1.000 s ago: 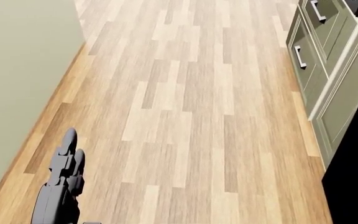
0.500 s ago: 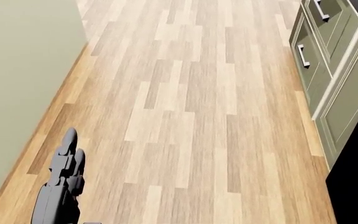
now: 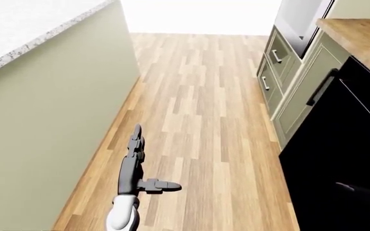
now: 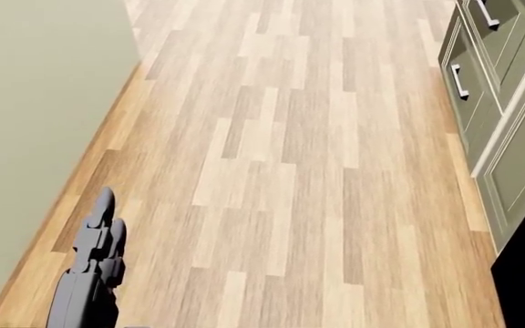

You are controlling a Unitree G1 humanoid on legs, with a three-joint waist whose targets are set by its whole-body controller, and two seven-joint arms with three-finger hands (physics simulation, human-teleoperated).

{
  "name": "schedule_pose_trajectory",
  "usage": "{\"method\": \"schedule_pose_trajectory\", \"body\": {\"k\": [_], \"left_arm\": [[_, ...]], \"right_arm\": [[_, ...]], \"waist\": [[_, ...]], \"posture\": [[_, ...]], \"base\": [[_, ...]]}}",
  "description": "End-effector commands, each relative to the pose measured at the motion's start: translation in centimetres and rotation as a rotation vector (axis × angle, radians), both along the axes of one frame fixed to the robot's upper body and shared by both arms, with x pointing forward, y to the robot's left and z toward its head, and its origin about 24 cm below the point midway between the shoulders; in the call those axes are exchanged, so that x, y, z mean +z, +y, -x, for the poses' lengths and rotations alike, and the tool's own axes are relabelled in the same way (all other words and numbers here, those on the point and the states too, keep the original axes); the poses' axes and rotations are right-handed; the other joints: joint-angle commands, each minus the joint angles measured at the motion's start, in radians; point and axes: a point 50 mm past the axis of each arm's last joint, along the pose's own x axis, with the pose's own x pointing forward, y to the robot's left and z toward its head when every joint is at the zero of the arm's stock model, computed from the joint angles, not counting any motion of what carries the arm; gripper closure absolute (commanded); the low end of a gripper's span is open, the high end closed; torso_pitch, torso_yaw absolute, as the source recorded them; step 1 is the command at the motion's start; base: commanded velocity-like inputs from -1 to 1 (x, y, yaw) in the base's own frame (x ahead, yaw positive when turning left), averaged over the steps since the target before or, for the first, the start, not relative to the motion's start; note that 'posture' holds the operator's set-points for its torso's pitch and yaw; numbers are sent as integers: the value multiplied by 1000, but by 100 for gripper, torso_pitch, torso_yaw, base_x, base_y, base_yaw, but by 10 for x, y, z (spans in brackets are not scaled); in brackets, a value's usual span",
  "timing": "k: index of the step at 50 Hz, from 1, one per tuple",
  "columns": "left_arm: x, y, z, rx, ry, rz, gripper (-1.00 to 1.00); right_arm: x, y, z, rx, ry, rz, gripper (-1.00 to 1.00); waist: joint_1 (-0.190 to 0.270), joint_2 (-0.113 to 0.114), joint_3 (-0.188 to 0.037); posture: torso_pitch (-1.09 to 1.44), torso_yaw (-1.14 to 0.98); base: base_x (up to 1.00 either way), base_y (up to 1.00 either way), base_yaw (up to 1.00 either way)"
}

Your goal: Close the dishwasher door

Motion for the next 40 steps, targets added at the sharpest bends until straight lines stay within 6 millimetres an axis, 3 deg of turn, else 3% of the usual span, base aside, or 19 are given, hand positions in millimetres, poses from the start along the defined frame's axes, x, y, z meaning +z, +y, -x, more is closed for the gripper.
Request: {"method": "schedule_pose_trajectory", "body": {"k": [1, 40], "left_arm": [[16, -1, -2, -4, -87, 0, -100], [18, -1, -1, -4, -91, -1, -100]], "right_arm": [[52, -23, -6, -63, -171, 198, -100], [88, -52, 18, -122, -175, 244, -100]], "waist": [[-13, -37, -27], [-43, -7, -14]], "posture": [[0, 0], [0, 0]], "base": [[0, 0, 0], [0, 0, 0]]}}
